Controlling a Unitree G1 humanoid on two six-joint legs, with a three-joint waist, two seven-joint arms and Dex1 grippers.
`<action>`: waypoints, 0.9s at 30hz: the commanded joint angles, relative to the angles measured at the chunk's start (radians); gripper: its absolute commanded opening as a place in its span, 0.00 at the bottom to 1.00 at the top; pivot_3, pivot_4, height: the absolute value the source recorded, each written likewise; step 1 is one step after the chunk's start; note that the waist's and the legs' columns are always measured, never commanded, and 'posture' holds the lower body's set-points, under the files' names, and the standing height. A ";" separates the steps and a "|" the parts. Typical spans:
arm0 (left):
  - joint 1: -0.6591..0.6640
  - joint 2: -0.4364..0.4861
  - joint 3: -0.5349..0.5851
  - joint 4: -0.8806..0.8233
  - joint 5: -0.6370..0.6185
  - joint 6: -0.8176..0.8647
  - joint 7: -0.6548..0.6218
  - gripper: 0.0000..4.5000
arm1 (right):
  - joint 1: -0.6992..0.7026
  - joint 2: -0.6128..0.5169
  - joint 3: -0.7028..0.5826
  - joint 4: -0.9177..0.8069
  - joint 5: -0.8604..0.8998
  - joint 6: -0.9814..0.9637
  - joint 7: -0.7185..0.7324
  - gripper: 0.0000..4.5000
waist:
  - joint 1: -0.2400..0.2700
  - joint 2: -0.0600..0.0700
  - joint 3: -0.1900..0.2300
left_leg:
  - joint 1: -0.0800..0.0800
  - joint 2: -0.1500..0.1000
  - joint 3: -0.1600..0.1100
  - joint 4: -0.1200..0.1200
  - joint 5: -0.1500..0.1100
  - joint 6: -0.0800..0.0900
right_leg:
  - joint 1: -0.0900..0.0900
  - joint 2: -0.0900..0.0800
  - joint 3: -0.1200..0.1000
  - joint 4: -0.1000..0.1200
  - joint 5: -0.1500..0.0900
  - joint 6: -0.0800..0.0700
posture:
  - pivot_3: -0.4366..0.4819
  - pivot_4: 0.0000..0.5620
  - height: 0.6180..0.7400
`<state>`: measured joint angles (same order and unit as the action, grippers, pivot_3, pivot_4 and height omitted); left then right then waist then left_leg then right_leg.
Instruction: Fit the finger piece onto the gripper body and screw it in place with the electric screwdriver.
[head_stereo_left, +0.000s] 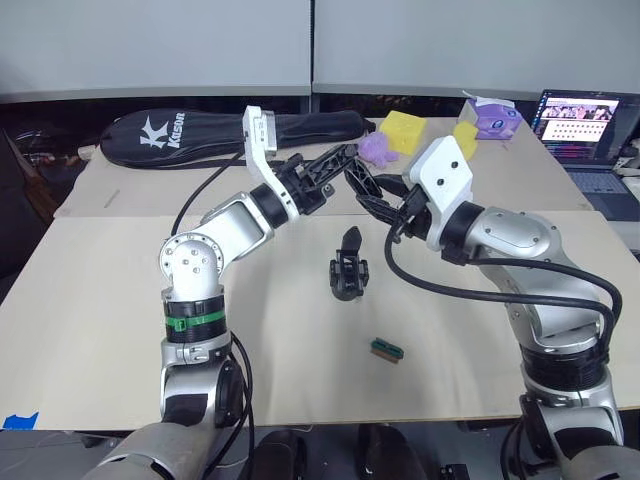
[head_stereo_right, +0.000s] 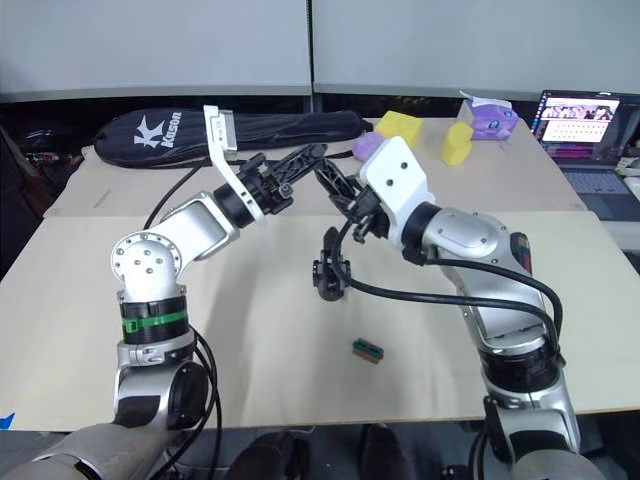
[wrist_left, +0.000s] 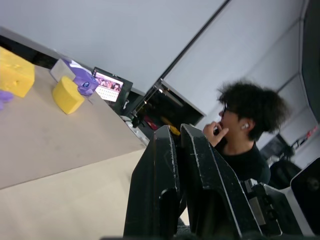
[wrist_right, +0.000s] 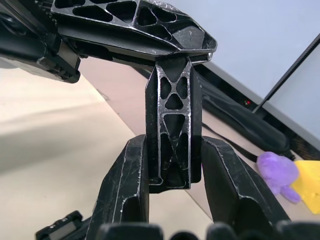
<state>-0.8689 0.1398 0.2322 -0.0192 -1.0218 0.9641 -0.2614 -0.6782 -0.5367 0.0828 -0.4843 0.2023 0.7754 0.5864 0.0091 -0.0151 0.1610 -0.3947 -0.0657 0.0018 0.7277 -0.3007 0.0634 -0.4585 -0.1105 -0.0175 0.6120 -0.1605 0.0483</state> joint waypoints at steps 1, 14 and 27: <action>-0.048 0.052 -0.059 0.042 0.043 -0.011 -0.125 0.00 | -0.007 -0.026 -0.074 -0.080 0.078 0.007 0.042 0.64 | 0.000 0.000 0.000 | 0.000 0.000 0.000 -0.001 0.000 0.000 | 0.000 0.000 0.000 0.000 0.000 0.000 | 0.48 0.27 0.86; -0.221 0.344 -0.338 0.216 0.208 -0.076 -0.944 0.00 | -0.261 -0.283 -0.226 0.330 0.693 0.520 0.462 0.93 | -0.011 0.000 0.000 | 0.000 0.002 0.002 -0.002 -0.002 0.004 | 0.002 0.000 0.000 -0.002 0.000 0.000 | 0.48 0.27 0.86; -0.226 0.300 -0.335 0.237 0.287 -0.111 -1.016 0.00 | -0.322 -0.153 -0.137 0.348 0.711 0.562 0.378 0.81 | -0.009 0.000 0.000 | -0.006 0.002 0.001 0.000 -0.002 0.004 | -0.004 -0.002 0.001 -0.001 0.000 0.000 | 0.48 0.27 0.86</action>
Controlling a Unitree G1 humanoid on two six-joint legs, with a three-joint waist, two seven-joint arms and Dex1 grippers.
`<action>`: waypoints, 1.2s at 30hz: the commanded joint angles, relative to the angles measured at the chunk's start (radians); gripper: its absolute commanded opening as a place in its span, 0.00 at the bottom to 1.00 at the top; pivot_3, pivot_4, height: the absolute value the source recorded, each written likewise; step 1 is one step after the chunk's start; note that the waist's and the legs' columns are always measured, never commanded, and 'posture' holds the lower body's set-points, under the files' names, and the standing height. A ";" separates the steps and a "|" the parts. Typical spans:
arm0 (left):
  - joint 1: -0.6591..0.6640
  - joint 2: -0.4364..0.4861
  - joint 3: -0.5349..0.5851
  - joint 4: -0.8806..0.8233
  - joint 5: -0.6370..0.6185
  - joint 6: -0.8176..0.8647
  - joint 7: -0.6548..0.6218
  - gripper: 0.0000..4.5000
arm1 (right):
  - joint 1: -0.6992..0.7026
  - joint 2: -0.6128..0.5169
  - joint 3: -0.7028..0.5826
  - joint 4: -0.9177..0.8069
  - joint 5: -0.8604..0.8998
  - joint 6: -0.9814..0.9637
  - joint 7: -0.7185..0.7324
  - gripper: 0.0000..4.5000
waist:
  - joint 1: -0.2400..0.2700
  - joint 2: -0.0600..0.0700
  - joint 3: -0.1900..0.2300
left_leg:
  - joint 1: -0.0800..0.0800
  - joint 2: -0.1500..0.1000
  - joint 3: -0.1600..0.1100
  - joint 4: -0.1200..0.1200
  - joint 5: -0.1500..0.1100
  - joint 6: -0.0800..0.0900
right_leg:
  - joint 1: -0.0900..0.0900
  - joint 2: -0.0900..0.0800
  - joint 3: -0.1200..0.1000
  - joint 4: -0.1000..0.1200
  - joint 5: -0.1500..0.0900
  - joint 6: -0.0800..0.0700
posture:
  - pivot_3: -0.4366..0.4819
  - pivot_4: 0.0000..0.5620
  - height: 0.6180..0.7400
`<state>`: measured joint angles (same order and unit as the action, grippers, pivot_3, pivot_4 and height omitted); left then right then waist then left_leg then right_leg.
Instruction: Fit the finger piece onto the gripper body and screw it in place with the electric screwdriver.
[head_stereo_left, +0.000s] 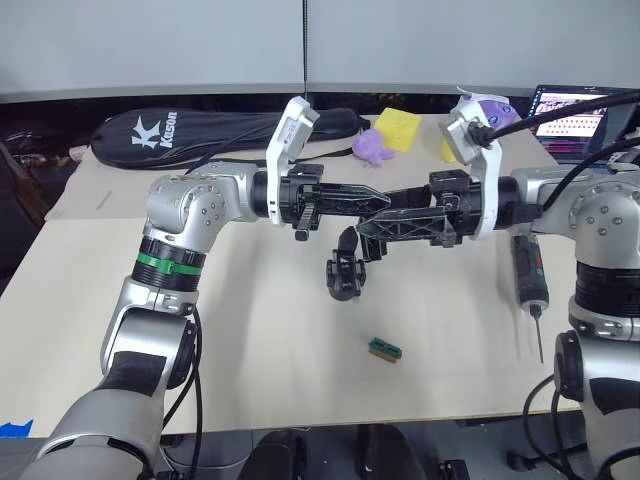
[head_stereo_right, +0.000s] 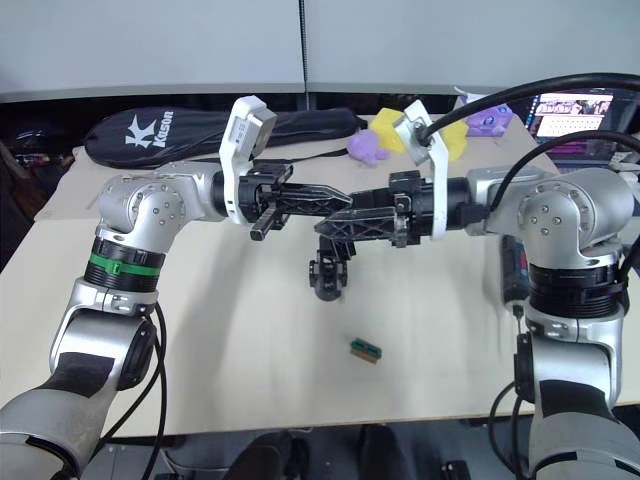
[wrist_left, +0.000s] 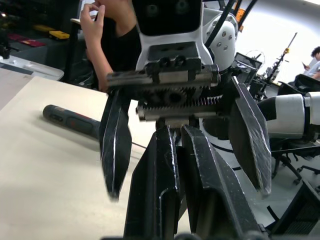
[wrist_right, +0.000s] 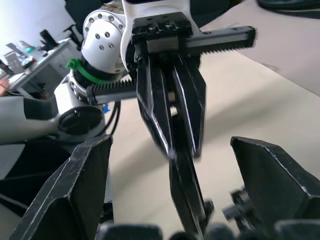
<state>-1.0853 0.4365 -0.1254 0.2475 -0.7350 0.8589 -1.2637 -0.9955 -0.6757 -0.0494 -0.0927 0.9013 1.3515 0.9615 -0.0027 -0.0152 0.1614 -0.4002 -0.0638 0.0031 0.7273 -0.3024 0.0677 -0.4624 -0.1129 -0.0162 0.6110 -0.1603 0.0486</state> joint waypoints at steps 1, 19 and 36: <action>-0.010 0.004 0.024 -0.030 0.001 -0.004 -0.015 0.00 | 0.002 -0.016 0.003 -0.049 0.008 -0.016 0.001 0.76 | 0.004 0.000 0.000 | 0.000 0.000 0.000 0.000 0.000 0.000 | 0.000 0.000 0.000 0.000 0.000 0.000 | 0.48 0.27 0.86; -0.006 0.009 0.028 -0.029 0.017 0.002 -0.042 0.00 | 0.013 -0.042 0.009 -0.054 0.017 -0.041 0.023 0.12 | 0.003 0.000 0.000 | 0.000 0.000 0.000 0.000 0.000 0.000 | 0.000 0.000 0.000 0.000 0.000 0.000 | 0.48 0.27 0.86; 0.132 0.168 -0.082 0.203 0.363 -0.553 -0.264 0.99 | 0.259 -0.091 0.102 -0.192 -0.227 -0.515 0.144 0.07 | -0.002 0.000 0.000 | 0.001 -0.001 0.002 0.000 0.000 0.000 | 0.000 0.001 -0.001 0.000 0.000 0.000 | 0.48 0.27 0.86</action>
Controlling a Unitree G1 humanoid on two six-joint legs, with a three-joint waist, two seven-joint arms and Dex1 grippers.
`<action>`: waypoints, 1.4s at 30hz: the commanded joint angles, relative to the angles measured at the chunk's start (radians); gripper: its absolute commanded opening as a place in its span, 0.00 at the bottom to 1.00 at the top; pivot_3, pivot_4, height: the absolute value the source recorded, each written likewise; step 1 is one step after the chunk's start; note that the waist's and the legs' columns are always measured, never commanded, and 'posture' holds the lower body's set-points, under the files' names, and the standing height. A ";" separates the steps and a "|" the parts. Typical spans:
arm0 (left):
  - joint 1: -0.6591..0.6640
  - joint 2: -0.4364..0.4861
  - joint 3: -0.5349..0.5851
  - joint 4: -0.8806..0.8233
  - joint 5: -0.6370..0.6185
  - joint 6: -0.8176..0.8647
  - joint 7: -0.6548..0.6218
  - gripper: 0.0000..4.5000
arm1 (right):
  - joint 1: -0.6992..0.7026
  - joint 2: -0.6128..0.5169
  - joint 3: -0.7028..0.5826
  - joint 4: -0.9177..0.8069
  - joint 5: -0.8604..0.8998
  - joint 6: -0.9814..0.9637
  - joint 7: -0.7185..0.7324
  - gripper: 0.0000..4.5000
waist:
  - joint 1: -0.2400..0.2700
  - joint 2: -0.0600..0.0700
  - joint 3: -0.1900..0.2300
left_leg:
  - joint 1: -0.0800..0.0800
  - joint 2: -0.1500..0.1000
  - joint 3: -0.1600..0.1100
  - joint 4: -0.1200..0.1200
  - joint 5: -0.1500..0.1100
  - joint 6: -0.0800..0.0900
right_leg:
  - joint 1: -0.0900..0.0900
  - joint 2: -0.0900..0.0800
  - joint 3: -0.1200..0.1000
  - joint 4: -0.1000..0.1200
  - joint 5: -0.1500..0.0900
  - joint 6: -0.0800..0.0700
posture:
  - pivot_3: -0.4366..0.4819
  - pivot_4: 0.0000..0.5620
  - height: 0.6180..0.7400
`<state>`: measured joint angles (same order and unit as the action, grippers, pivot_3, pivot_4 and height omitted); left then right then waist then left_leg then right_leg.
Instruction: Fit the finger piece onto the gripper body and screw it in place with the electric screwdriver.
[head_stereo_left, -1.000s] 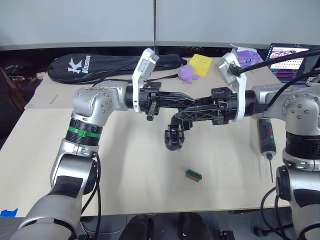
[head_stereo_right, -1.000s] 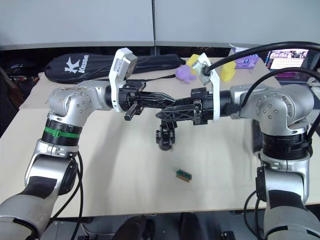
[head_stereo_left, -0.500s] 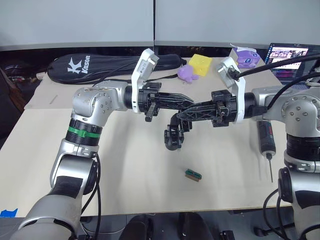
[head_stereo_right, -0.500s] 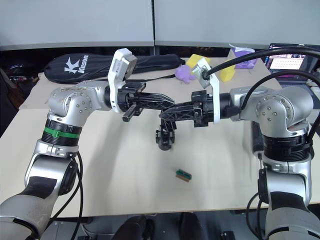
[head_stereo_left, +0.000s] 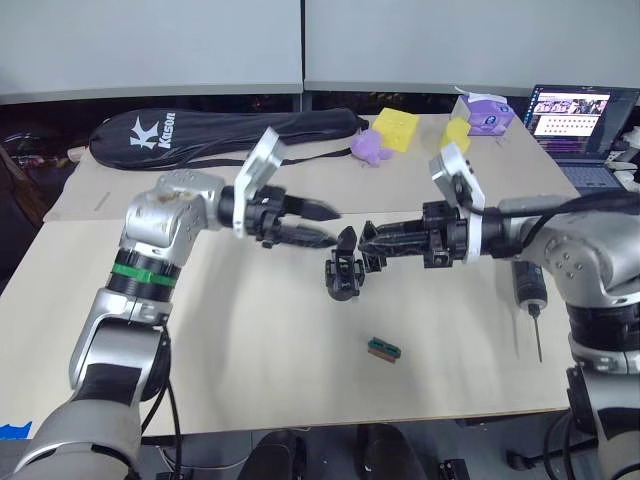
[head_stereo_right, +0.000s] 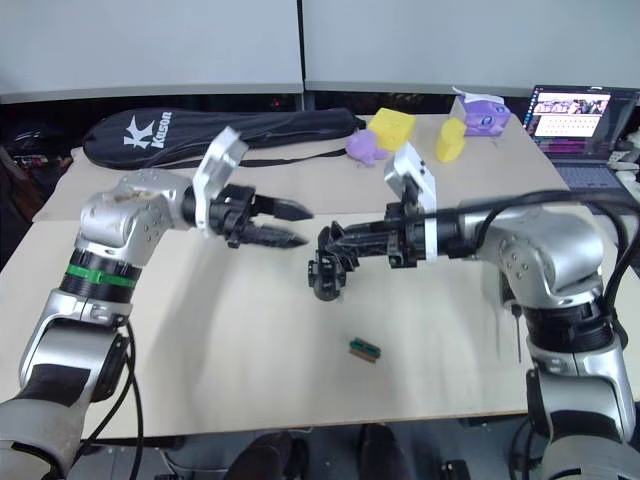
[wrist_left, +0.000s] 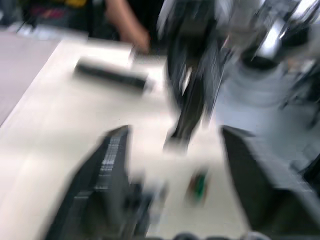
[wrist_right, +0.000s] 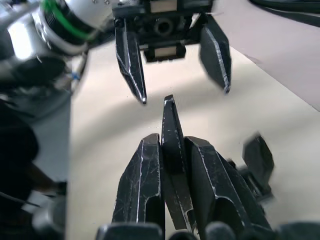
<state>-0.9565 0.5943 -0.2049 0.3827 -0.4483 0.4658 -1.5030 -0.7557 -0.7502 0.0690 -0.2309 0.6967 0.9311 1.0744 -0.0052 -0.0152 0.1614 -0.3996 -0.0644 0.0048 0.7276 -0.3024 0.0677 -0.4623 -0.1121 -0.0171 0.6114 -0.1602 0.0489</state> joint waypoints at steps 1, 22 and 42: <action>0.013 0.010 -0.010 0.115 0.120 -0.247 -0.020 1.00 | 0.041 -0.017 -0.020 -0.063 -0.027 -0.110 0.035 0.07 | 0.003 0.000 0.000 | 0.000 0.000 0.000 0.000 0.000 0.000 | 0.000 0.000 0.000 0.000 0.000 0.000 | 0.48 0.27 0.86; 0.033 -0.341 -0.016 0.619 0.394 -0.751 0.203 1.00 | 0.208 -0.010 -0.006 -0.130 -0.107 -0.272 0.043 0.07 | 0.018 -0.001 0.000 | -0.004 -0.002 -0.001 0.005 -0.001 0.004 | 0.001 -0.002 -0.002 -0.001 0.002 0.003 | 0.48 0.27 0.86; 0.056 -0.401 -0.019 0.634 0.428 -0.801 0.191 0.51 | 0.125 0.177 0.040 0.163 -0.208 -0.575 0.135 0.07 | 0.018 -0.001 0.000 | -0.003 -0.003 -0.002 0.005 -0.001 0.004 | 0.002 -0.002 -0.004 -0.001 0.002 0.003 | 0.48 0.27 0.86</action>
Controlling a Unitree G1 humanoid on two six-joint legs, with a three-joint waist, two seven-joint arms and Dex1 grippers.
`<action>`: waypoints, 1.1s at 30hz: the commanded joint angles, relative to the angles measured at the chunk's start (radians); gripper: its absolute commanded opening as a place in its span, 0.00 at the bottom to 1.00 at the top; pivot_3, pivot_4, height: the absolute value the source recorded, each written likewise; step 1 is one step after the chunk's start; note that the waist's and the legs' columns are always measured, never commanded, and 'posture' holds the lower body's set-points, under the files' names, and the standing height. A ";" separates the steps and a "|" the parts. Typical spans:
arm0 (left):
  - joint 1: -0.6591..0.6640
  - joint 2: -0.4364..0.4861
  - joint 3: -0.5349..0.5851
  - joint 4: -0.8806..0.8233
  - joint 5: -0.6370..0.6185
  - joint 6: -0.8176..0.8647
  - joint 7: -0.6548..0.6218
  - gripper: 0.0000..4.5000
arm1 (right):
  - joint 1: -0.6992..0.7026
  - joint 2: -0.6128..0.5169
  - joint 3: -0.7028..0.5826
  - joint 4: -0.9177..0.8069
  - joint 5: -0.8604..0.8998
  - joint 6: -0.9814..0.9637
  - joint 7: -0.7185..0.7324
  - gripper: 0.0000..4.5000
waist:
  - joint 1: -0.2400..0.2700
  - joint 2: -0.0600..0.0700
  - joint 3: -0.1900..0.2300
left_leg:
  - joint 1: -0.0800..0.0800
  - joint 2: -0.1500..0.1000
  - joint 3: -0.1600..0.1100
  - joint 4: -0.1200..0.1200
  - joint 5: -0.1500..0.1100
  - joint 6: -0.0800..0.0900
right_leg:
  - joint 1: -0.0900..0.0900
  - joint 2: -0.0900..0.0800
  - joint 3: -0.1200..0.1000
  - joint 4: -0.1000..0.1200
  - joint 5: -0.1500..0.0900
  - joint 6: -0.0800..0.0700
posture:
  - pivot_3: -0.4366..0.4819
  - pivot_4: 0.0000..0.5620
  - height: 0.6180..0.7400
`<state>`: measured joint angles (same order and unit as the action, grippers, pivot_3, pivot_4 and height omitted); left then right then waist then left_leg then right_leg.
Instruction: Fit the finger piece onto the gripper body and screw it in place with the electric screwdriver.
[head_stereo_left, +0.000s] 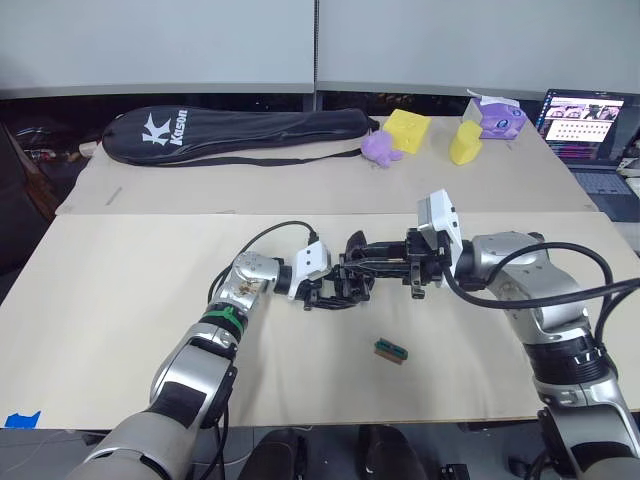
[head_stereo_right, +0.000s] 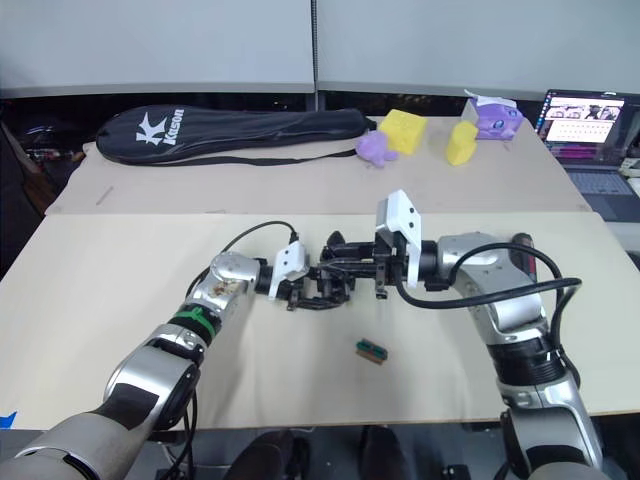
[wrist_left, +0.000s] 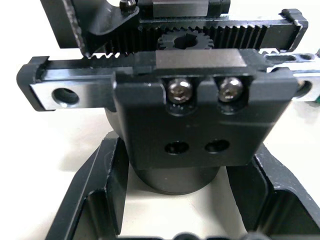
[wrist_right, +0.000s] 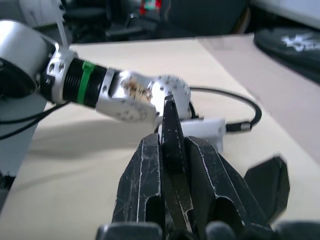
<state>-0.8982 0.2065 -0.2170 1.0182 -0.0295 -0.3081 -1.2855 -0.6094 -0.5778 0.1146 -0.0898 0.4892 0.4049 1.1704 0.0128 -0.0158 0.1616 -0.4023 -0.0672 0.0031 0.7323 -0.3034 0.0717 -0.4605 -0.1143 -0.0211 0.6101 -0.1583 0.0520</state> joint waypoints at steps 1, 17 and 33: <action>-0.003 -0.015 -0.008 -0.002 0.010 -0.029 -0.031 0.51 | -0.024 0.006 -0.002 0.034 -0.002 -0.055 0.056 0.07 | -0.001 0.000 0.000 | 0.000 0.000 0.000 0.000 0.000 0.000 | 0.000 0.000 0.000 0.000 0.000 0.000 | 0.48 0.27 0.86; -0.015 -0.016 -0.005 0.016 0.035 -0.059 -0.053 0.51 | -0.030 0.011 0.032 0.099 -0.040 -0.038 0.132 0.07 | -0.001 0.000 0.000 | 0.000 0.000 0.000 0.000 0.000 0.000 | 0.000 0.000 0.000 0.000 0.000 0.000 | 0.48 0.27 0.86; -0.035 -0.025 0.002 0.041 0.037 -0.067 -0.043 0.51 | -0.011 0.016 0.043 0.162 -0.077 -0.034 0.144 0.07 | -0.001 0.000 0.000 | 0.002 0.000 0.000 0.000 0.000 0.000 | 0.001 0.000 0.000 0.001 0.000 0.000 | 0.48 0.27 0.86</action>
<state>-0.9148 0.1896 -0.2147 1.0592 -0.0005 -0.3650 -1.3204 -0.6227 -0.5650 0.1507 0.0501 0.4231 0.3679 1.3222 0.0113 -0.0158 0.1614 -0.3997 -0.0669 0.0028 0.7323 -0.3034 0.0715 -0.4589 -0.1145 -0.0209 0.6108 -0.1583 0.0521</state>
